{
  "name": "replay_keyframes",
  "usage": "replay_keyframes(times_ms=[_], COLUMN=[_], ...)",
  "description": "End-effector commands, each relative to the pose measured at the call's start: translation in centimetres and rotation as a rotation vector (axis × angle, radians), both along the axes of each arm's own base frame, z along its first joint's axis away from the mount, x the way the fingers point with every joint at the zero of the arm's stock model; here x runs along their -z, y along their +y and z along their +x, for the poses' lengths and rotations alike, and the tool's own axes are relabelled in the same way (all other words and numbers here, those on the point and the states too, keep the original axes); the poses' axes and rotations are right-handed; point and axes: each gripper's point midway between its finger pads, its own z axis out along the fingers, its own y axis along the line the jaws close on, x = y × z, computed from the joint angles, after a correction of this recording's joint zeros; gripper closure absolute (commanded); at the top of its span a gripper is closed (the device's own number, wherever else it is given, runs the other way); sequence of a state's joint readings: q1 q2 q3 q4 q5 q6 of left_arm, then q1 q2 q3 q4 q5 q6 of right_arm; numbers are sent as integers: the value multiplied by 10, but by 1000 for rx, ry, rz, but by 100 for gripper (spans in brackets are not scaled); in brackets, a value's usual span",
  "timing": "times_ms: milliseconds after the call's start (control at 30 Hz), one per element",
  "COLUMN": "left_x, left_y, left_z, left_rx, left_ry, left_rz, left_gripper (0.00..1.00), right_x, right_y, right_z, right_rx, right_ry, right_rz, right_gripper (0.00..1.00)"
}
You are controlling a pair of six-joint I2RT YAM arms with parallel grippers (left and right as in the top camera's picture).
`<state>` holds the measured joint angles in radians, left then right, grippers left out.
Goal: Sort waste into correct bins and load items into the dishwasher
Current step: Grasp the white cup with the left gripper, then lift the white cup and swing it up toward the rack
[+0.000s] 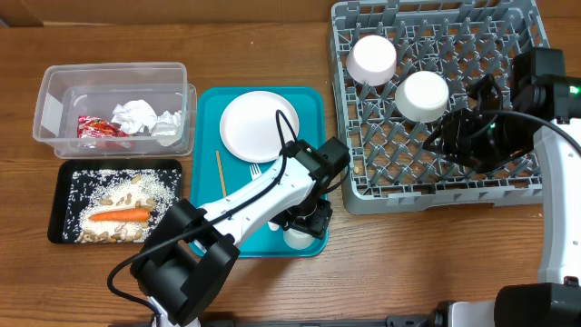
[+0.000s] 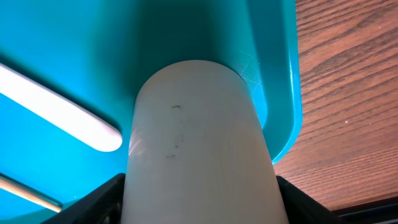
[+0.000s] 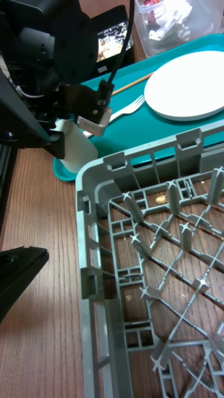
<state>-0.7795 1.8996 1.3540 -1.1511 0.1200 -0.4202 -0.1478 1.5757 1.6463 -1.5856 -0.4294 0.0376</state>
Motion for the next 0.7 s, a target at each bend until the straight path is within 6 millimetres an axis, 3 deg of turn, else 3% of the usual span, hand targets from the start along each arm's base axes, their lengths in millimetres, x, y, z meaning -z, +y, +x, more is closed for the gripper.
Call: replay_keyframes(times_ms=[0,167,233,300,500,667], left_x=[2,2,2,2,-6,-25], left_y=[-1,-1,-1,0,6,13], left_z=[-3,-3,-3,-2,7,26], left_rx=[-1,0,10,21,11,-1], left_ry=[6,8,8,8,10,-1], left_rz=[2,3,2,0,-4,-20], left_gripper=[37,48,61,68,67,67], right_x=[0,0,0,0,0,0], right_y=[0,0,0,0,0,0], right_z=[0,0,0,0,0,0], right_rx=[-5,-5,-5,-5,-5,-5], right_ry=[-5,-5,-5,-5,-5,-5], right_rz=[-3,-4,-4,-4,-3,-3], right_gripper=[46,46,46,46,46,46])
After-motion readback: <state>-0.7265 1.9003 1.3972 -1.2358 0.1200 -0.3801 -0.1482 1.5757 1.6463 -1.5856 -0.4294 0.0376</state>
